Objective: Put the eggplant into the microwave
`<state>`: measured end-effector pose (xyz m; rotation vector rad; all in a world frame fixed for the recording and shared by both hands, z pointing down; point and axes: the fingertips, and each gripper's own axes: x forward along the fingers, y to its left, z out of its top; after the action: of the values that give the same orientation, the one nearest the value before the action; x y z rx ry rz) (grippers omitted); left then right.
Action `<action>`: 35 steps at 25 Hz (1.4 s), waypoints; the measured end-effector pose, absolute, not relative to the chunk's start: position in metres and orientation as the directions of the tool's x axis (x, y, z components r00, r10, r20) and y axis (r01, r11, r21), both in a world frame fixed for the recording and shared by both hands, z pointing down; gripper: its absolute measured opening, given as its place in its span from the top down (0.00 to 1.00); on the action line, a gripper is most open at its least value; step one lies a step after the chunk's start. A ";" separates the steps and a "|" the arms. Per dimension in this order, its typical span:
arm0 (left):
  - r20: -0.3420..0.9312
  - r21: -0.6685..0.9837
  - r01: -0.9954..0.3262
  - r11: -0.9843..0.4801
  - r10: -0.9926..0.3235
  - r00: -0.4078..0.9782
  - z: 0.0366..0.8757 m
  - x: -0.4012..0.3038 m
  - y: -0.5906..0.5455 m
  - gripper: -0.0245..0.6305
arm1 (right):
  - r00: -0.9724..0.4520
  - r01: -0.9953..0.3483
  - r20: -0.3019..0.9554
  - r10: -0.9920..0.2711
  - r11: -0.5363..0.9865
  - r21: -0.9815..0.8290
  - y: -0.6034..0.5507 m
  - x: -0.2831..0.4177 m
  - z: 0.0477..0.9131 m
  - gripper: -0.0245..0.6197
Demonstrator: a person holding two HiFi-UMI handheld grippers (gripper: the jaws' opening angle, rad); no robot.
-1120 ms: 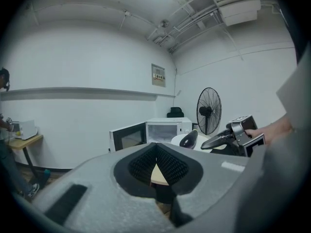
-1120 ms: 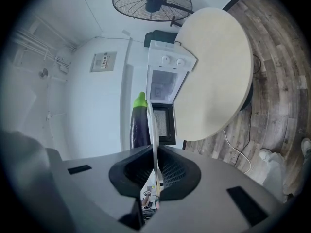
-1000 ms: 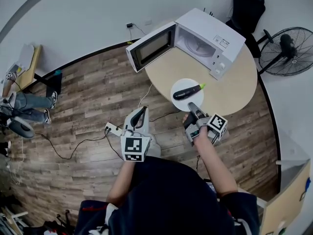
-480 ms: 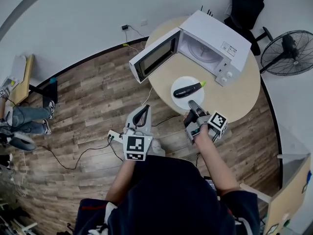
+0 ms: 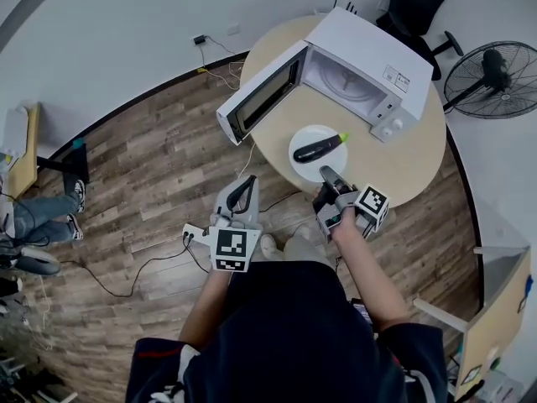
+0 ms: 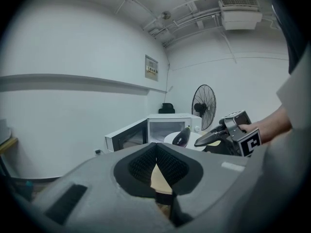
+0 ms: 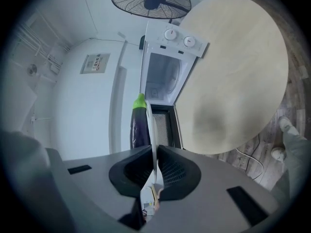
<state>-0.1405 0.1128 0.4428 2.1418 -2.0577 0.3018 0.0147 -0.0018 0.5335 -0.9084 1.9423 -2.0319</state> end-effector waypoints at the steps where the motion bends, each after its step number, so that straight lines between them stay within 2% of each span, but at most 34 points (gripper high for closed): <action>1: 0.255 -0.024 -0.999 -0.046 -0.966 0.039 0.445 -0.142 0.109 0.94 | -0.793 -0.274 0.299 -0.531 -0.128 -0.953 -0.005 0.014 0.535 0.92; 14: 0.254 -0.026 -0.997 -0.078 -0.965 0.069 0.448 -0.152 0.029 0.94 | -0.788 -0.256 0.299 -0.539 -0.154 -0.954 -0.075 -0.002 0.546 0.92; 23: 0.270 -0.032 -0.989 -0.144 -0.954 0.130 0.445 -0.133 -0.044 0.94 | -0.778 -0.218 0.294 -0.556 -0.201 -0.955 -0.143 0.000 0.557 0.92; 35: 0.310 -0.036 -0.986 -0.161 -0.940 0.143 0.453 -0.118 -0.112 0.94 | -0.770 -0.218 0.307 -0.559 -0.222 -0.950 -0.205 0.011 0.577 0.92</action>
<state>-0.1178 -0.1122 0.4532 2.2344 -1.9095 0.3902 0.0112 -0.2048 0.5767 -0.9276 1.7899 -2.0881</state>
